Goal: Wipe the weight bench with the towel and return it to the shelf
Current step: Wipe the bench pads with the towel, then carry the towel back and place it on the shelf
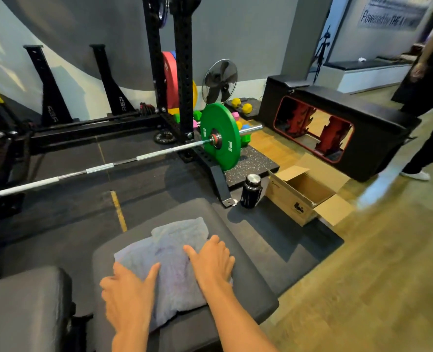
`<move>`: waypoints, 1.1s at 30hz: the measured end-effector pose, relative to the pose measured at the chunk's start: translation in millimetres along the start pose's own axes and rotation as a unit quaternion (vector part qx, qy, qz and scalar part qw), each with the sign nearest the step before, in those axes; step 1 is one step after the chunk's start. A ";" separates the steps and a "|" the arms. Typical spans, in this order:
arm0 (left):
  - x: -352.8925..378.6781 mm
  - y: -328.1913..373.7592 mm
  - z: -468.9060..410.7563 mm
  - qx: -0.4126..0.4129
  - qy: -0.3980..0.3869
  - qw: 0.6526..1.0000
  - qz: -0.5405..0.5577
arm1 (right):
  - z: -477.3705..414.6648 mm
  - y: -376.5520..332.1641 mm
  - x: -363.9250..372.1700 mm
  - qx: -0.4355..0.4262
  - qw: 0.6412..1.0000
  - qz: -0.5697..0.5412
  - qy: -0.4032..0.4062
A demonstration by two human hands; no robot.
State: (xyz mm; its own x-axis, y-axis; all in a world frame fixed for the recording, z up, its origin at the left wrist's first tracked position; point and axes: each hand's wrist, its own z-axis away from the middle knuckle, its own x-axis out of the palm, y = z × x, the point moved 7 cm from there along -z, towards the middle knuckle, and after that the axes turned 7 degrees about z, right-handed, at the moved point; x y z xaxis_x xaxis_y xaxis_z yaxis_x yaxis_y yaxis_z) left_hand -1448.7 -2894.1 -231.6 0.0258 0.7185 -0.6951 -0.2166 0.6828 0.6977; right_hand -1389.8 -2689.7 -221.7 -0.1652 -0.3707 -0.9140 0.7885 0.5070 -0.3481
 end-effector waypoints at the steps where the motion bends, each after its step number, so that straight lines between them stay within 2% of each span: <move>1: 2.4 -0.1 -2.5 -0.013 -0.010 1.000 0.011 | -0.2 -2.8 2.4 -0.008 1.000 0.001 -0.001; 4: 6.7 2.7 -18.9 -0.019 -0.040 0.998 0.032 | -0.1 -9.9 4.6 -0.026 0.999 -0.031 0.011; 9: 18.6 28.6 -33.7 0.087 -0.106 0.990 0.030 | -0.2 -9.6 0.5 -0.018 0.996 -0.090 0.020; 13: 8.1 53.5 -40.9 0.106 -0.172 0.970 0.134 | 4.2 -12.3 -23.1 -0.005 0.983 -0.180 0.031; 16: -17.0 89.2 -49.6 0.145 -0.184 0.949 0.212 | 8.2 -20.6 -58.6 -0.007 0.960 -0.267 0.082; 20: -58.0 158.2 -46.8 0.207 -0.203 0.918 0.271 | 16.3 -35.2 -130.8 0.013 0.924 -0.355 0.143; 24: -110.8 239.6 -11.5 0.222 -0.247 0.892 0.307 | 43.4 -39.3 -231.8 0.045 0.882 -0.438 0.165; 29: -179.2 378.1 46.5 0.233 -0.275 0.870 0.335 | 77.1 -40.4 -392.0 0.074 0.847 -0.479 0.218; 33: -196.0 478.8 107.9 0.270 -0.318 0.838 0.352 | 96.2 -7.5 -504.8 0.107 0.834 -0.462 0.283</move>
State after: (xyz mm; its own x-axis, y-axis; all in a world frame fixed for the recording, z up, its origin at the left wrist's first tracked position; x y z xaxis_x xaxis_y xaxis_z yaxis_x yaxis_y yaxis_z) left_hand -1452.2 -2693.7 257.4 0.6290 0.7766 0.0342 0.0723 -0.1022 0.9921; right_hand -1255.3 -2581.3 262.4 -0.9660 -0.0681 -0.2495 0.2475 0.0359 -0.9682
